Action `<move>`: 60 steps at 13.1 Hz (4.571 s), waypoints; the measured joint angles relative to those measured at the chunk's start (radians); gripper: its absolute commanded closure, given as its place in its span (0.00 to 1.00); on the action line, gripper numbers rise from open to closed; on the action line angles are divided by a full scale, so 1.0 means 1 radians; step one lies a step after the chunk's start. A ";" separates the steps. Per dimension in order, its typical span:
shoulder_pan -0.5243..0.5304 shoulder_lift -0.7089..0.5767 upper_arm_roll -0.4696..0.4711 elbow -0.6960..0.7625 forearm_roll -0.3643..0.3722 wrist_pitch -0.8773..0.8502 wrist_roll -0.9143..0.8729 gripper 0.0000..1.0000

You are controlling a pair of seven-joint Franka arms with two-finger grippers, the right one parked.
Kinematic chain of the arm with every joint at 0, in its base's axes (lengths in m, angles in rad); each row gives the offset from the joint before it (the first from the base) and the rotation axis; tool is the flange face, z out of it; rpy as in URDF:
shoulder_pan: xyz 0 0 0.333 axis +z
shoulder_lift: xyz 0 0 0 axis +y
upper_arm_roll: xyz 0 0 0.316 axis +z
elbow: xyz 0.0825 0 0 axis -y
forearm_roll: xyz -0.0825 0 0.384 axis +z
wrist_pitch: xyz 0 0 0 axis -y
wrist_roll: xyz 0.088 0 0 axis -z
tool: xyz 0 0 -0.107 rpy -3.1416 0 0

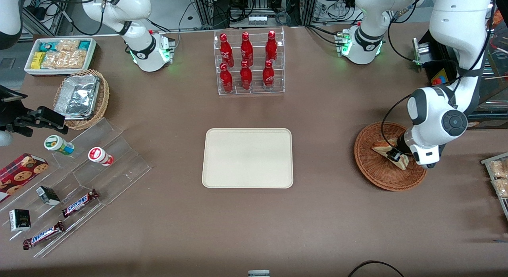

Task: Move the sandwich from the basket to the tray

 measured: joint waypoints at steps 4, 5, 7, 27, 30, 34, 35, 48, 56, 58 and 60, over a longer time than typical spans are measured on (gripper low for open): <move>-0.075 -0.059 -0.025 0.163 0.007 -0.253 0.169 0.72; -0.106 -0.059 -0.028 0.211 0.007 -0.301 0.191 0.72; -0.184 -0.047 -0.033 0.275 0.007 -0.329 0.206 0.71; -0.643 0.512 -0.049 0.722 -0.089 -0.129 0.166 0.67; -0.643 0.513 -0.049 0.725 -0.089 -0.129 0.166 0.24; -0.642 0.501 -0.048 0.752 -0.089 -0.138 0.135 0.00; -0.640 0.480 -0.045 0.763 -0.089 -0.171 0.113 0.00; -0.251 -0.133 -0.016 0.514 -0.031 -0.630 0.393 0.00; -0.103 -0.343 -0.008 0.494 -0.027 -0.786 0.754 0.00; -0.091 -0.362 0.019 0.494 0.000 -0.792 0.791 0.00; -0.091 -0.365 0.033 0.494 0.040 -0.792 0.800 0.00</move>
